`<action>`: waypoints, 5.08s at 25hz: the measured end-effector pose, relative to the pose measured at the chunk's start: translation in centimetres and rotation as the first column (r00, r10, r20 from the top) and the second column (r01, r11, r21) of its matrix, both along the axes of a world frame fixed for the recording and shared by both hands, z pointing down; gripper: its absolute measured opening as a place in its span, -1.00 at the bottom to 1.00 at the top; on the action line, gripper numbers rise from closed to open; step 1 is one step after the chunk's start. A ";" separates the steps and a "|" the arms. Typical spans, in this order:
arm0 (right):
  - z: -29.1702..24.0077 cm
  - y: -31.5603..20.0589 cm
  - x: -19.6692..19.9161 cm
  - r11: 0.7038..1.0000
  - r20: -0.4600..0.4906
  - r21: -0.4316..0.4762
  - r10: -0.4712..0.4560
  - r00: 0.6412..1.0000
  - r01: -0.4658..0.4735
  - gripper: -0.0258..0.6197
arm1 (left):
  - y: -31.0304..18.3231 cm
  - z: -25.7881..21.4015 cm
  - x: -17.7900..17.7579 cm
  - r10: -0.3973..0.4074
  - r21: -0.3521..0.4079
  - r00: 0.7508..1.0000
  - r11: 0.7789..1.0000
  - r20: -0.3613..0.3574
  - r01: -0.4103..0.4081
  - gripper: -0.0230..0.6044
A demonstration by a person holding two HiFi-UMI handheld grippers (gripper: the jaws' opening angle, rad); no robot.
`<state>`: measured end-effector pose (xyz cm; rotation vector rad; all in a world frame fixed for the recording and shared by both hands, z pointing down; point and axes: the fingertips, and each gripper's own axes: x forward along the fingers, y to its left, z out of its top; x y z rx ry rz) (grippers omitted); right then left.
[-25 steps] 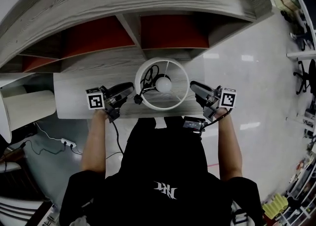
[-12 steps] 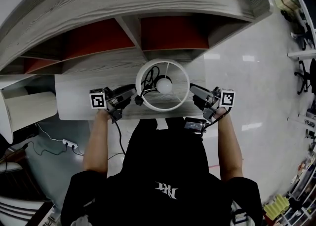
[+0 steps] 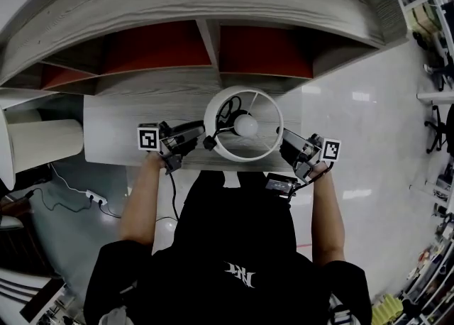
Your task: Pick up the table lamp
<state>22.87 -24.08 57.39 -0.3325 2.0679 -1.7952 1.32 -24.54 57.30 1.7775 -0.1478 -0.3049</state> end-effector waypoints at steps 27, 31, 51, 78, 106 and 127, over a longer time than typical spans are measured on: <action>-0.7 0.2 -0.1 1.000 0.155 -0.007 0.026 0.988 -0.025 -0.63 | 0.2 -1.2 0.5 0.004 -0.066 0.981 0.998 -0.193 -0.017 -0.52; -0.7 0.2 -0.1 1.000 0.153 -0.005 0.027 0.988 -0.027 -0.63 | 0.3 -1.7 0.5 0.007 -0.056 0.976 0.998 -0.219 -0.020 -0.65; -0.9 0.1 -0.2 1.000 0.140 -0.006 0.029 0.990 -0.028 -0.63 | 0.5 -1.9 0.6 0.052 -0.047 0.982 0.997 -0.182 -0.061 -0.65; -7.1 -0.3 0.8 0.986 0.132 0.165 0.009 0.991 -0.031 -0.63 | 0.9 -8.1 1.0 0.094 0.108 0.979 0.991 -0.178 -0.075 -0.63; -17.7 -0.7 0.6 0.942 0.116 0.325 0.048 0.992 -0.084 -0.62 | 0.2 -17.9 0.9 0.058 0.262 0.987 0.965 -0.153 -0.016 -0.61; -23.1 0.5 0.8 0.898 0.110 0.431 0.042 0.993 -0.085 -0.60 | 0.8 -24.0 0.9 0.044 0.355 0.984 0.935 -0.175 0.021 -0.59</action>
